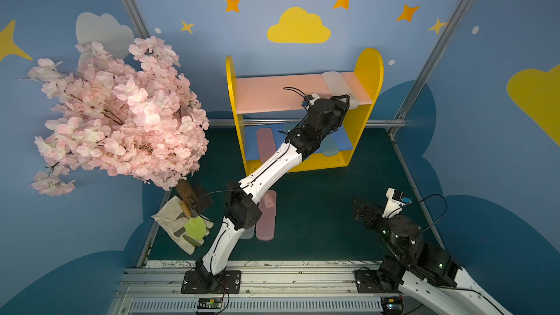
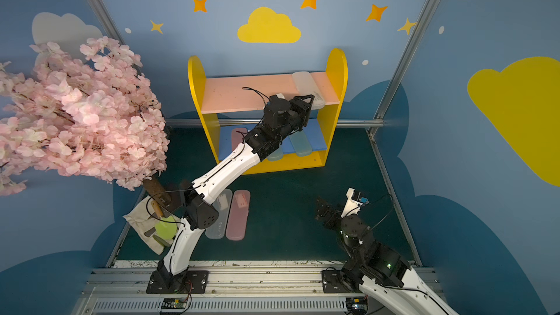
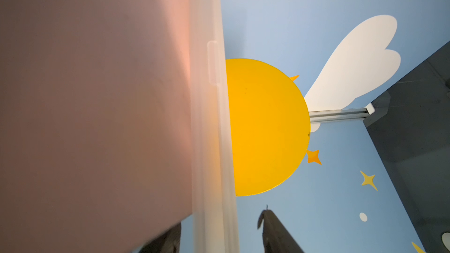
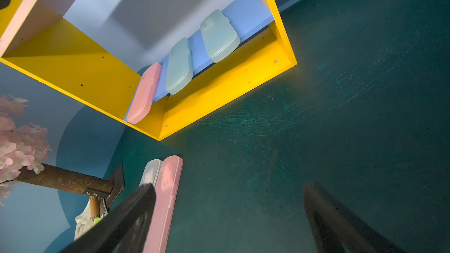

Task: Remove the pencil cases from the shelf
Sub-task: Pick up the pencil case from the shelf.

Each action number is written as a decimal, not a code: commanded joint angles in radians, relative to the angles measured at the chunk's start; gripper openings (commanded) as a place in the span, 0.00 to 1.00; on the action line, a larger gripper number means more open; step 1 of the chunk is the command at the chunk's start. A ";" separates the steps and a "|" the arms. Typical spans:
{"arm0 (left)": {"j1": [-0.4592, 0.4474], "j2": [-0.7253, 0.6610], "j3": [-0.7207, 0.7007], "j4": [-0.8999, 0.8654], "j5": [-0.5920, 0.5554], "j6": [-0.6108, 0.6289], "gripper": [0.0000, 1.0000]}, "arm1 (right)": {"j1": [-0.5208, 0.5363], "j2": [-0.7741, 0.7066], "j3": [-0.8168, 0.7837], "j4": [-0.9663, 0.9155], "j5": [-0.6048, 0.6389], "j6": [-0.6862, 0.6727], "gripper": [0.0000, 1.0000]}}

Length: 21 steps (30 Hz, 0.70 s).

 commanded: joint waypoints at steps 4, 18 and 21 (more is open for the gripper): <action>0.001 0.022 0.026 -0.005 0.003 0.006 0.45 | -0.003 -0.017 -0.013 -0.016 0.027 0.005 0.99; 0.000 0.013 0.029 0.023 0.031 0.015 0.18 | -0.003 -0.019 -0.007 -0.015 0.029 0.004 0.99; -0.001 0.002 0.027 0.030 0.046 0.024 0.12 | -0.003 -0.018 -0.003 -0.014 0.027 0.004 0.99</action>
